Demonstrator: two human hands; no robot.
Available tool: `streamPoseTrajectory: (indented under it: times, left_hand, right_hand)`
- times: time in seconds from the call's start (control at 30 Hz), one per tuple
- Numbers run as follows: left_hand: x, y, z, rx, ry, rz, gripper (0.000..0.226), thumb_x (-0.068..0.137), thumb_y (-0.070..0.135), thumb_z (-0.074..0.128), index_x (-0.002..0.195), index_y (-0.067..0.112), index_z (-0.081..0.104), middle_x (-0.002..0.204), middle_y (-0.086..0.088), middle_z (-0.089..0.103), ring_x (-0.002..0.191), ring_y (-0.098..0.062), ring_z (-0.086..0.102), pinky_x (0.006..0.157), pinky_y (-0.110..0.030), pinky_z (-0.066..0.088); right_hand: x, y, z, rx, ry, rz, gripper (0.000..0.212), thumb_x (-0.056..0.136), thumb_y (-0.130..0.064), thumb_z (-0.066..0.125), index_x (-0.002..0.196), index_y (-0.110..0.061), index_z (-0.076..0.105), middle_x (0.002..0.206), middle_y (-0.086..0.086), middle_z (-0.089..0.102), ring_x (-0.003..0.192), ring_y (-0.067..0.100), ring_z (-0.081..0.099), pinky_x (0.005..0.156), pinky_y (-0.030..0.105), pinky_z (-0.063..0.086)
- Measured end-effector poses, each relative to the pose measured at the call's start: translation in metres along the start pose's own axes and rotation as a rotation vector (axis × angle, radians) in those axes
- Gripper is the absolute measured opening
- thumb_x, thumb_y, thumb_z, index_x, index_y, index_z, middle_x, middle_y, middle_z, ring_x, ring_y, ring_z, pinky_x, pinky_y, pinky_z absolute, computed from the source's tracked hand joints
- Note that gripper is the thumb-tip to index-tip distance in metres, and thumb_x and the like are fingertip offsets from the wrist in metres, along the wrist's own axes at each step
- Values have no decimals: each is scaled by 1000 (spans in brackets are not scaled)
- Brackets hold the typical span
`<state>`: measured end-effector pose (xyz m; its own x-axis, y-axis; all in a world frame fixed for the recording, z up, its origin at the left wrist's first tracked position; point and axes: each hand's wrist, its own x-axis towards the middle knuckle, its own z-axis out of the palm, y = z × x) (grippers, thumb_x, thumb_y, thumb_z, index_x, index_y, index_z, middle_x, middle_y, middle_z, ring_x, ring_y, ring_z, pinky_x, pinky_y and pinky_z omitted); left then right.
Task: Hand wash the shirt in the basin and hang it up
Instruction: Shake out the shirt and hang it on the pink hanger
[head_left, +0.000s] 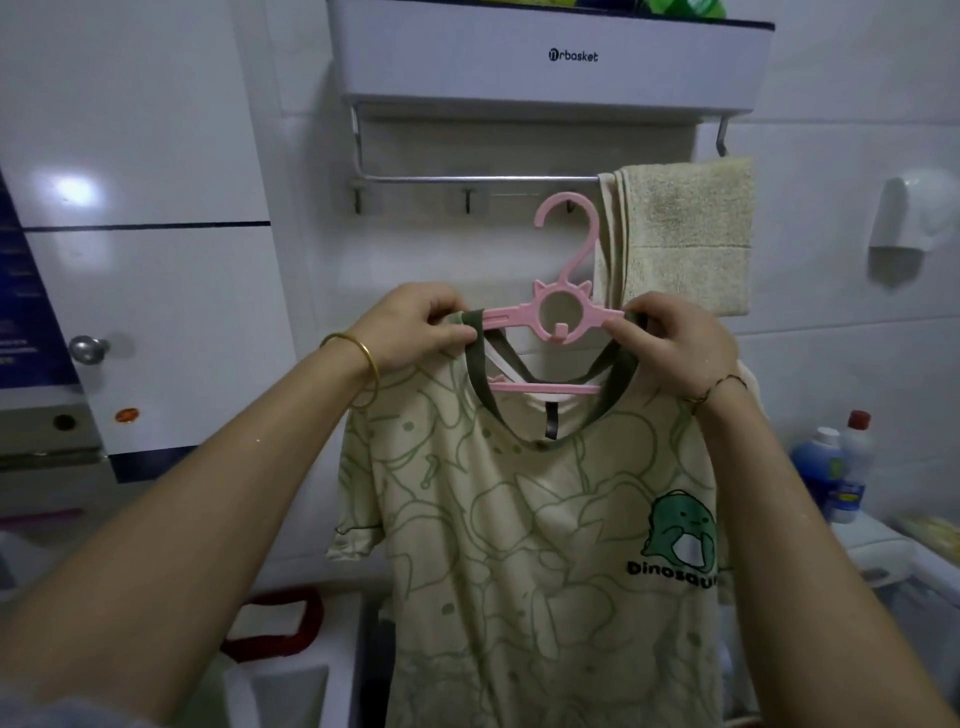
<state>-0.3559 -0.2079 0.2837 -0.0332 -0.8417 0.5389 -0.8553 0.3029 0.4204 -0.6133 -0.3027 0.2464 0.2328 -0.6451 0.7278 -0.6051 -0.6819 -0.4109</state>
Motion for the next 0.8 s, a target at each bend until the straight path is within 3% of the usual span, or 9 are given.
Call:
streamPoseTrajectory:
  times: [0.13, 0.2, 0.33, 0.43, 0.53, 0.63, 0.8]
  left_hand:
    - [4, -4, 6, 58, 88, 9, 14, 90, 18, 60, 87, 5, 64, 72, 0, 49, 70, -15, 45, 61, -24, 35]
    - [3, -10, 5, 45, 140, -2, 11, 90, 18, 60, 82, 11, 60, 70, 2, 49, 68, -14, 44, 60, -23, 34]
    - [1, -14, 1, -36, 191, -28, 8, 89, 15, 61, 81, 13, 59, 67, 6, 49, 64, -9, 43, 62, -23, 35]
    - [5, -14, -2, -55, 177, -37, 4, 89, 17, 61, 86, 14, 62, 73, 3, 53, 71, -13, 48, 67, -26, 40]
    - [17, -14, -10, 23, 182, -75, 11, 89, 21, 61, 91, 11, 65, 79, -1, 55, 76, -16, 48, 64, -23, 38]
    - [31, -16, -16, 115, 218, -129, 14, 88, 25, 61, 93, 12, 62, 84, -3, 52, 78, -18, 47, 62, -28, 34]
    - [54, -24, -21, 95, 275, -244, 19, 90, 27, 59, 97, 10, 61, 100, -15, 62, 88, -25, 52, 75, -30, 39]
  right_hand:
    - [3, 5, 5, 57, 7, -34, 27, 86, -42, 62, 99, -19, 65, 84, -7, 56, 81, 14, 51, 63, 28, 33]
    - [2, 10, 1, 91, -24, -6, 33, 83, -42, 65, 110, -22, 64, 93, -9, 57, 87, 10, 50, 68, 25, 36]
    - [4, 11, -5, 96, -124, -6, 37, 84, -37, 66, 114, -17, 61, 99, -5, 59, 94, 15, 53, 80, 33, 44]
    - [15, 7, -2, 14, -41, -14, 28, 89, -32, 61, 109, -12, 62, 93, -3, 57, 93, 21, 55, 75, 35, 42]
    - [28, -3, 5, -54, 10, 45, 27, 92, -39, 54, 104, -16, 59, 89, -3, 54, 85, 19, 51, 68, 33, 36]
    - [47, -19, 7, -126, 23, 101, 26, 94, -45, 48, 90, -19, 52, 83, -2, 51, 80, 22, 49, 66, 32, 31]
    - [86, -38, 5, -190, -49, 179, 38, 93, -45, 49, 65, -19, 42, 78, 2, 51, 80, 27, 51, 68, 33, 33]
